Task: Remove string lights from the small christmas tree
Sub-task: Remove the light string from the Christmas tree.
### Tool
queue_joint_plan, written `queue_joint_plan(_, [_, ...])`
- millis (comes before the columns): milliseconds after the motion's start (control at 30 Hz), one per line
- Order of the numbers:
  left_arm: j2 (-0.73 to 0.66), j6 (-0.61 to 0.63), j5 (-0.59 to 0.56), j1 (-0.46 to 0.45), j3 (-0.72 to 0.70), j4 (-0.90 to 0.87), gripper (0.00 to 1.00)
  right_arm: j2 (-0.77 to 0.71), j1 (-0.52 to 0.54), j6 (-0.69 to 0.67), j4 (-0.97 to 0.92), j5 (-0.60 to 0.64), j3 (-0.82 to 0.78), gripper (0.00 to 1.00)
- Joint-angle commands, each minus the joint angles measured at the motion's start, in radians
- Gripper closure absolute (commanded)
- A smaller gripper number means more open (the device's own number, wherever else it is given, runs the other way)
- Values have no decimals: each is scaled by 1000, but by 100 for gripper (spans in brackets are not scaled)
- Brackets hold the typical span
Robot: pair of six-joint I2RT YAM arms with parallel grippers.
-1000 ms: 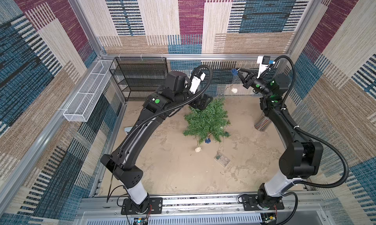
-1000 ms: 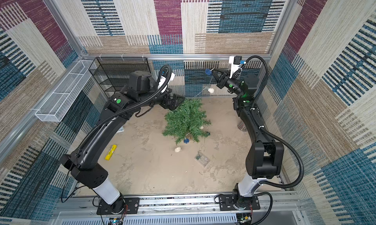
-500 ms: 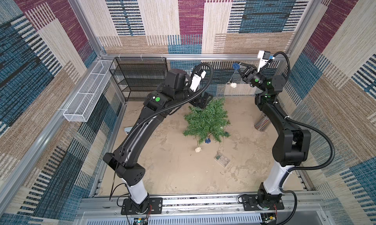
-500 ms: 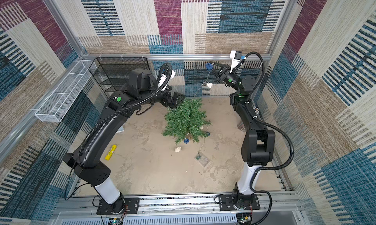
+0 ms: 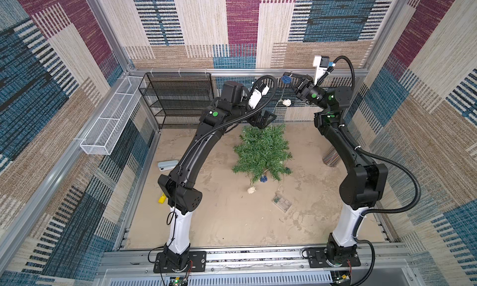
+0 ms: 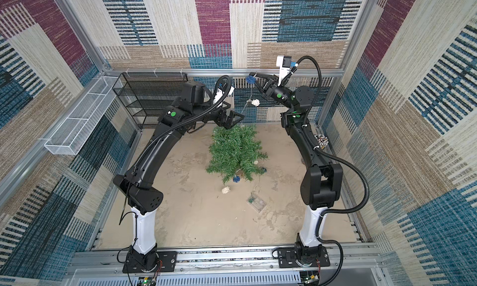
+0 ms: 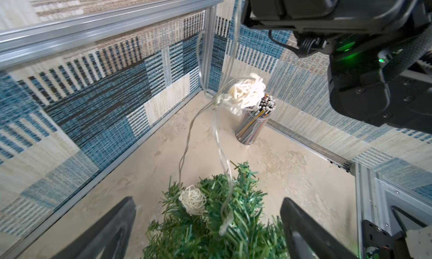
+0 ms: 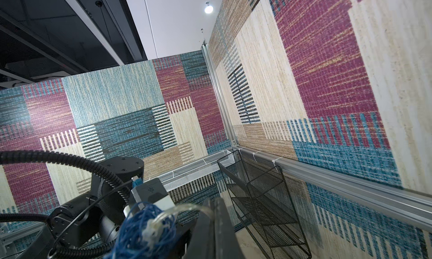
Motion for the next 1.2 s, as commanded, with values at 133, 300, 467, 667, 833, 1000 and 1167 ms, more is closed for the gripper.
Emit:
queue_joint_plan(133, [52, 16, 54, 4, 26, 97, 2, -12, 31, -7, -42, -1, 28, 100])
queue_joint_plan(300, [91, -30, 45, 13, 42, 161, 16, -35, 41, -4, -51, -1, 24, 100])
queue_joint_plan(467, [127, -109, 68, 26, 57, 252, 39, -66, 44, -22, -76, -4, 2, 100])
queue_joint_plan(667, [177, -176, 71, 31, 120, 298, 70, -123, 41, -75, -135, 11, -66, 100])
queue_joint_plan(833, [189, -215, 43, 36, 130, 323, 93, -152, 36, -96, -170, 15, -118, 100])
queue_joint_plan(1000, [186, -253, -26, 52, 130, 339, 100, -178, 32, -128, -221, 8, -159, 41])
queue_joint_plan(1167, [183, -296, -96, 76, 130, 361, 100, -232, 26, -192, -303, 24, -213, 21])
